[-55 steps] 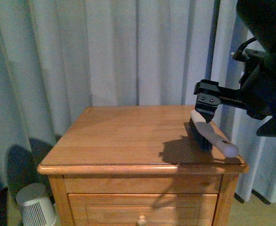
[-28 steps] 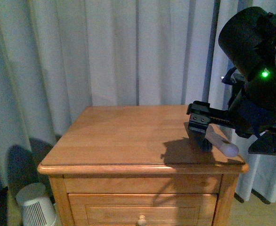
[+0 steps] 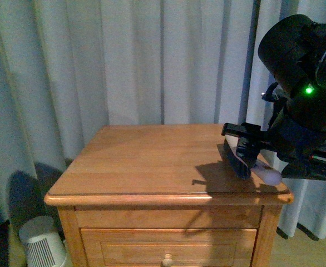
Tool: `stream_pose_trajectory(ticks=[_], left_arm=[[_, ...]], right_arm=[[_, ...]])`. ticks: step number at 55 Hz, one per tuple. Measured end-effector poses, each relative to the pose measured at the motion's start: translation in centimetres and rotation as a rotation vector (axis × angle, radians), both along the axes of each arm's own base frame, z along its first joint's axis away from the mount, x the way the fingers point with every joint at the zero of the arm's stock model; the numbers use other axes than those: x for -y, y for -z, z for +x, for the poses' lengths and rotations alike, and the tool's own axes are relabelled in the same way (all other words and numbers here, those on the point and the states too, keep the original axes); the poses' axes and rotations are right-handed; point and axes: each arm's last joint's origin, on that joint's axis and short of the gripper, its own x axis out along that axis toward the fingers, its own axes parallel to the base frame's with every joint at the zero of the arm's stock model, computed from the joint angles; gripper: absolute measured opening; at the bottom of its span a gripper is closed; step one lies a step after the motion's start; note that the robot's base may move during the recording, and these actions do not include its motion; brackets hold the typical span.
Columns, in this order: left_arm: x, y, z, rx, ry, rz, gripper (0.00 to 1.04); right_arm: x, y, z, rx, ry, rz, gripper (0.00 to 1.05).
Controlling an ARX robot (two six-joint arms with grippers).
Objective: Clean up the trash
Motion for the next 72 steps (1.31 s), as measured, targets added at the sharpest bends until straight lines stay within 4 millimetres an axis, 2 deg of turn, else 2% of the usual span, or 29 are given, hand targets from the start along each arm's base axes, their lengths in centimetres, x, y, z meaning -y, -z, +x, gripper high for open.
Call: stream_pose_trajectory(ticks=[4,9,13,31,38,46,54,72], left_arm=[[0.0,0.0,0.0,0.0,0.0,0.0,0.29],[0.0,0.0,0.0,0.0,0.0,0.0,0.29],[0.0,0.0,0.0,0.0,0.0,0.0,0.29],[0.0,0.0,0.0,0.0,0.0,0.0,0.29],[0.0,0.0,0.0,0.0,0.0,0.0,0.29],[0.0,0.0,0.0,0.0,0.0,0.0,0.29],[0.0,0.0,0.0,0.0,0.0,0.0,0.29],[0.0,0.0,0.0,0.0,0.0,0.0,0.29]], right_arm=[[0.0,0.1,0.0,-0.001,-0.001,0.001,0.43],[0.1,0.1,0.1,-0.003,-0.011,0.014,0.29],[0.2,0.3,0.1,-0.001,0.003,0.007,0.24],[0.5,0.6,0.2,0.014,0.001,0.014,0.24],[0.7,-0.1,-0.2,0.128,-0.01,-0.055,0.24],[1.4,-3.1,-1.8,0.327,-0.027,-0.11,0.24],[2.6,-6.2,-4.6,0.483,-0.044,-0.13,0.23],[4.8,-8.8,-9.3,0.716,-0.064,-0.209,0.23]])
